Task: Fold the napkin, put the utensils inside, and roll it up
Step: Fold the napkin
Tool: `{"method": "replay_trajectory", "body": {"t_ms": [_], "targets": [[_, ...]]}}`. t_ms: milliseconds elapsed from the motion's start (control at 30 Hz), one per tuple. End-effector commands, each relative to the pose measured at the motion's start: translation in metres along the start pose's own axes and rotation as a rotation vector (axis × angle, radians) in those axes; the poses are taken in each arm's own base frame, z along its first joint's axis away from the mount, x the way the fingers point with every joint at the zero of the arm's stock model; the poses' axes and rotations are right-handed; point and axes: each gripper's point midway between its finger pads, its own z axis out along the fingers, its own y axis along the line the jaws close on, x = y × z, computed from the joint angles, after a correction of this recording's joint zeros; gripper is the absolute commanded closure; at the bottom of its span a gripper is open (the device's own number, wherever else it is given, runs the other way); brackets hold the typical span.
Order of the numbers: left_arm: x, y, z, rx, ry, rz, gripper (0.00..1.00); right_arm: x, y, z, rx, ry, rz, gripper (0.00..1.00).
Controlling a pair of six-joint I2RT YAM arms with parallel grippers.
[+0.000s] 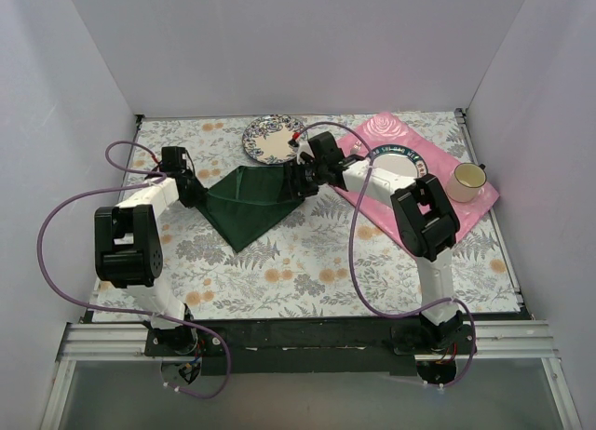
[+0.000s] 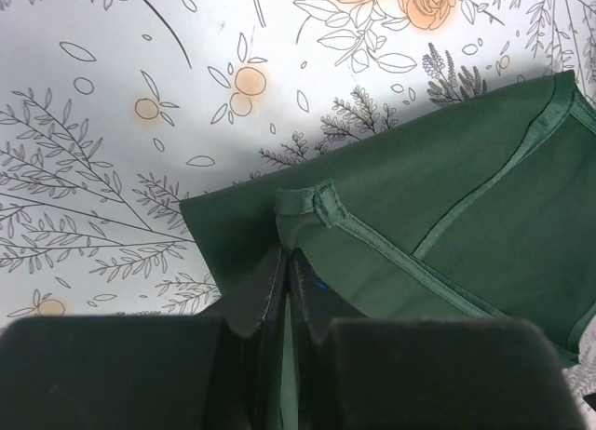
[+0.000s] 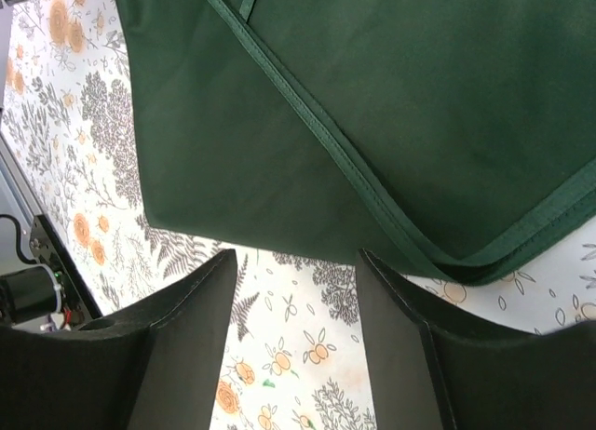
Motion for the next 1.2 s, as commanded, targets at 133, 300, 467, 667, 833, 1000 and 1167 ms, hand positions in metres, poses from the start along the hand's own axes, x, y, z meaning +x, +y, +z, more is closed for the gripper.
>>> {"method": "replay_trajectory", "body": {"t_ms": [133,300,467,667,833,1000,1167], "targets": [[0.003,-0.017,-0.023,0.107,0.000,-0.012,1.00,-0.025,0.008,0.015,-0.044,-0.032,-0.011,0.39],[0.003,-0.015,-0.030,0.106,-0.009,-0.022,1.00,-0.013,0.005,0.033,-0.046,0.004,-0.006,0.41],[0.009,-0.011,-0.029,0.098,-0.002,-0.024,1.00,-0.001,0.009,0.040,-0.050,0.032,-0.012,0.43],[0.019,-0.010,-0.022,0.099,0.033,-0.030,1.00,0.010,0.004,0.036,-0.025,0.042,-0.014,0.43],[0.011,-0.012,-0.026,0.104,0.008,-0.021,1.00,0.017,0.003,0.029,-0.008,0.046,-0.024,0.43],[0.004,-0.007,-0.022,0.061,-0.005,-0.006,1.00,0.025,0.002,0.025,-0.004,0.055,-0.020,0.44],[0.003,-0.003,-0.022,0.037,-0.008,-0.005,0.95,0.015,0.011,0.021,-0.025,0.040,-0.029,0.44]]}}
